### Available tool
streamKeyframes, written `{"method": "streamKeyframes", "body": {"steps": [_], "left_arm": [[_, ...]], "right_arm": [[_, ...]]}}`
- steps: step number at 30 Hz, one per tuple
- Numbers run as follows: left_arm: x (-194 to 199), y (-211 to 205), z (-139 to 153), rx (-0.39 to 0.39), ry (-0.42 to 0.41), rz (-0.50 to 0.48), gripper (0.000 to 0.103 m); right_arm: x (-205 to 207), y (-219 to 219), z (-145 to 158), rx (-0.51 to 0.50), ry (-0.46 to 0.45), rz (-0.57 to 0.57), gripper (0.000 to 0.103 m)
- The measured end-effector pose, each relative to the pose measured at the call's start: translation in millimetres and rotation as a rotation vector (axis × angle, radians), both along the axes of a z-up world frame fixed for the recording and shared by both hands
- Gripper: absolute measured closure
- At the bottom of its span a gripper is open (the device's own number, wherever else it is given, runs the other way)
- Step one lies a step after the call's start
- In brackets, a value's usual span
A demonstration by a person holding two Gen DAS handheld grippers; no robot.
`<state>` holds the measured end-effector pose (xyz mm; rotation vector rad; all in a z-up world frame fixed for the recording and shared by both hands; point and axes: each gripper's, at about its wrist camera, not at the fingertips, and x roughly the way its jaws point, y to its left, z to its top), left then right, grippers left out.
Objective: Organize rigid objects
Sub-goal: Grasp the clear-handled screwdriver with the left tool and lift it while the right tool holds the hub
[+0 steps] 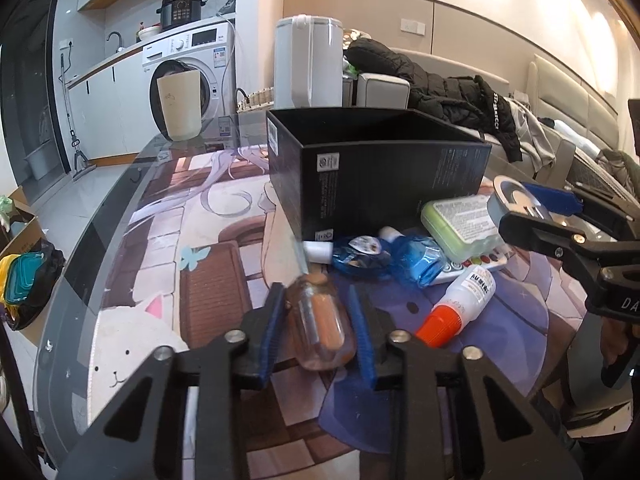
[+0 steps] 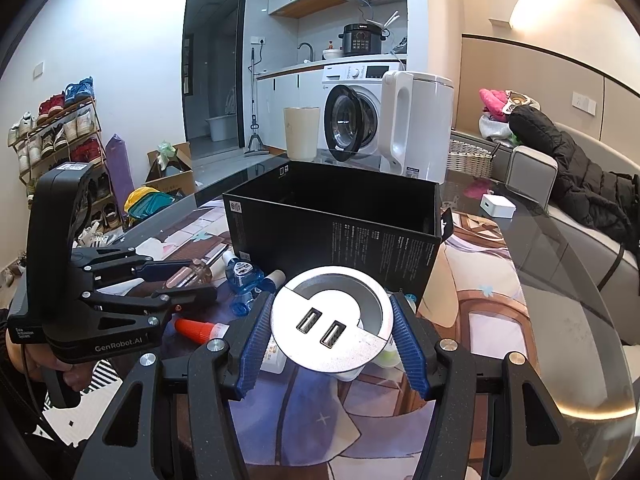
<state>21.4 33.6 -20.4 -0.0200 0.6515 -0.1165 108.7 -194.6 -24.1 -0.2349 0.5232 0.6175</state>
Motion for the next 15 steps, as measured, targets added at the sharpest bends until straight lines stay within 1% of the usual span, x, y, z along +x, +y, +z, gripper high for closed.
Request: {"method": "streamKeyframes", "body": {"steps": [4, 10, 15], "left_arm": [[-0.5, 1.5, 0.7, 0.001, -0.007, 0.003, 0.077], [-1.6, 6.2, -1.6, -0.028, -0.017, 0.008, 0.077], [-5.3, 6.2, 0.9, -0.023, -0.033, 0.008, 0.079]], "right_arm": [[0.0, -2.4, -0.7, 0.001, -0.002, -0.004, 0.044], [-0.9, -2.5, -0.5, 0.001, -0.004, -0.003, 0.044], [-1.9, -4.1, 1.0, 0.001, -0.011, -0.004, 0.044]]}}
